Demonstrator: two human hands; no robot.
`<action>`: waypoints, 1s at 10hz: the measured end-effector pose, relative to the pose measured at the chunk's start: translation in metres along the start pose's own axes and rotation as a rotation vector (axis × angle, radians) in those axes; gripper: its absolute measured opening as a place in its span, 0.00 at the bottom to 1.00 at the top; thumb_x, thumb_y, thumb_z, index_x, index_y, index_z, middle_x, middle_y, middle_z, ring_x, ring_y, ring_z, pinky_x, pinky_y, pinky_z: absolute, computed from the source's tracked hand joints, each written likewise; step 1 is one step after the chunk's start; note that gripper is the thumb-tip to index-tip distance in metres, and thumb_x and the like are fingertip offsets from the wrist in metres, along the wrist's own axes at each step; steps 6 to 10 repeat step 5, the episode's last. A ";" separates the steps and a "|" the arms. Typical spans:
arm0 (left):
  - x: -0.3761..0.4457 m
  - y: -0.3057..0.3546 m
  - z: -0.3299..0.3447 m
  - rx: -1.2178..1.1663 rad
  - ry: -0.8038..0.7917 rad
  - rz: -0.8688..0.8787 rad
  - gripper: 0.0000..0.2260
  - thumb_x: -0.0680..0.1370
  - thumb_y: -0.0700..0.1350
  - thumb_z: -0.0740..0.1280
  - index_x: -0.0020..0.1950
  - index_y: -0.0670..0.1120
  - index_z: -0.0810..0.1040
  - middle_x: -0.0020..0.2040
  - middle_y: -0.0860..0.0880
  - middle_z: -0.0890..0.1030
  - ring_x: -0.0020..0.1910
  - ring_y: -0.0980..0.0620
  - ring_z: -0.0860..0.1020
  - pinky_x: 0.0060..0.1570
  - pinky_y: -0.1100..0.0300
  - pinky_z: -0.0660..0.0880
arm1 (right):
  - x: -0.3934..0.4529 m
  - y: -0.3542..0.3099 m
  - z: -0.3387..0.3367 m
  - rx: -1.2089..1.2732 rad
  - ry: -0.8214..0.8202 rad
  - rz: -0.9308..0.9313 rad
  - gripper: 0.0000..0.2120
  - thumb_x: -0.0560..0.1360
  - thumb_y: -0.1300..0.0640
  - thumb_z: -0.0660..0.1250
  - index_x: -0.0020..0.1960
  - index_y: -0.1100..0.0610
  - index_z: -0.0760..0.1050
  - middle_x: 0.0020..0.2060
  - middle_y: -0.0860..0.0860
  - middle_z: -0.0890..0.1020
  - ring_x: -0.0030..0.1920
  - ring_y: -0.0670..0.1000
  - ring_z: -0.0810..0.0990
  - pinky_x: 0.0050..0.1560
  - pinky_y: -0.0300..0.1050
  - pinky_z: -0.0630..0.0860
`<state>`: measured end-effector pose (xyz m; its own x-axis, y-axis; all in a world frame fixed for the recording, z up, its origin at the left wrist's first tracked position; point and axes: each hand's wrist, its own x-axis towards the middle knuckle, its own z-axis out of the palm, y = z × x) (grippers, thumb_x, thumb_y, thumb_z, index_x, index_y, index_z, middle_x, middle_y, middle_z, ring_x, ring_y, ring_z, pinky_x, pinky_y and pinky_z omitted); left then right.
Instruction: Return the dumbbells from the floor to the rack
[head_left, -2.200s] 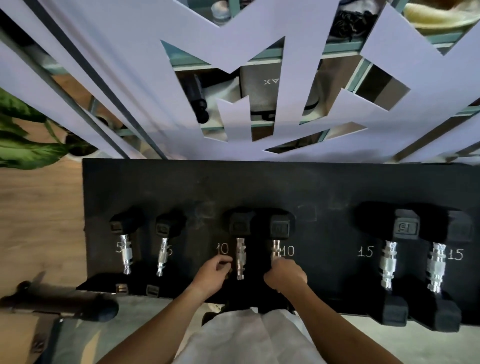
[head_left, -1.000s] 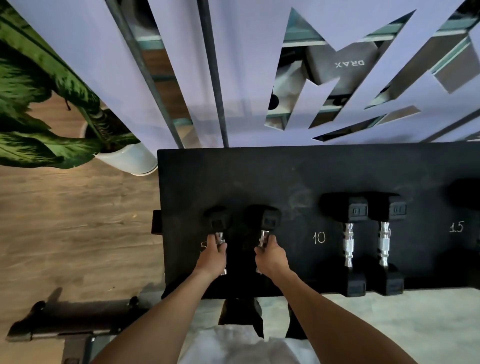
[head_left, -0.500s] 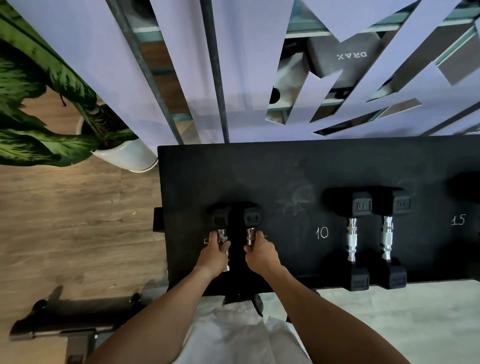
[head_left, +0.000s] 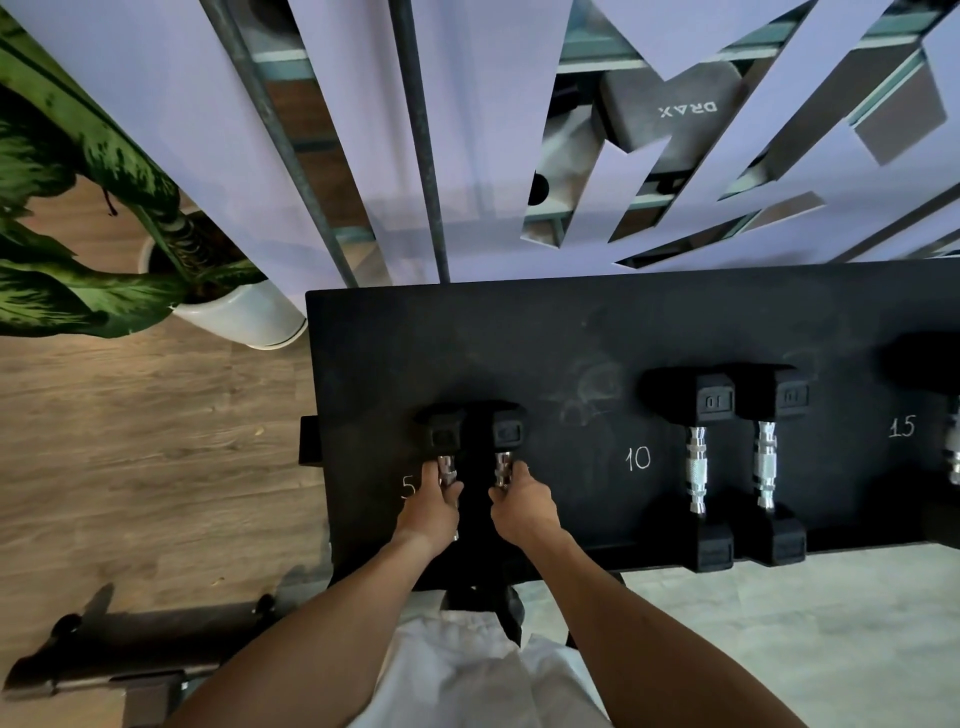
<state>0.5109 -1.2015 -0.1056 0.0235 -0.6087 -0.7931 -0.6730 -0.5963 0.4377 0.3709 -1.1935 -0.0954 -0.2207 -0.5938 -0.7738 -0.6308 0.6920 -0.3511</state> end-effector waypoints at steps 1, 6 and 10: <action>0.001 0.001 0.000 -0.003 -0.008 -0.014 0.15 0.84 0.52 0.56 0.71 0.54 0.61 0.60 0.42 0.78 0.58 0.38 0.78 0.61 0.45 0.73 | 0.002 0.001 -0.002 -0.014 -0.020 -0.027 0.15 0.81 0.53 0.62 0.64 0.58 0.66 0.57 0.59 0.80 0.56 0.61 0.80 0.54 0.53 0.78; -0.037 -0.023 0.010 -0.050 -0.013 -0.025 0.22 0.81 0.51 0.64 0.75 0.52 0.64 0.51 0.50 0.81 0.45 0.51 0.81 0.42 0.57 0.76 | -0.041 0.082 -0.034 0.004 -0.102 -0.066 0.13 0.77 0.55 0.63 0.57 0.52 0.82 0.50 0.51 0.85 0.49 0.51 0.83 0.50 0.42 0.79; -0.037 -0.023 0.010 -0.050 -0.013 -0.025 0.22 0.81 0.51 0.64 0.75 0.52 0.64 0.51 0.50 0.81 0.45 0.51 0.81 0.42 0.57 0.76 | -0.041 0.082 -0.034 0.004 -0.102 -0.066 0.13 0.77 0.55 0.63 0.57 0.52 0.82 0.50 0.51 0.85 0.49 0.51 0.83 0.50 0.42 0.79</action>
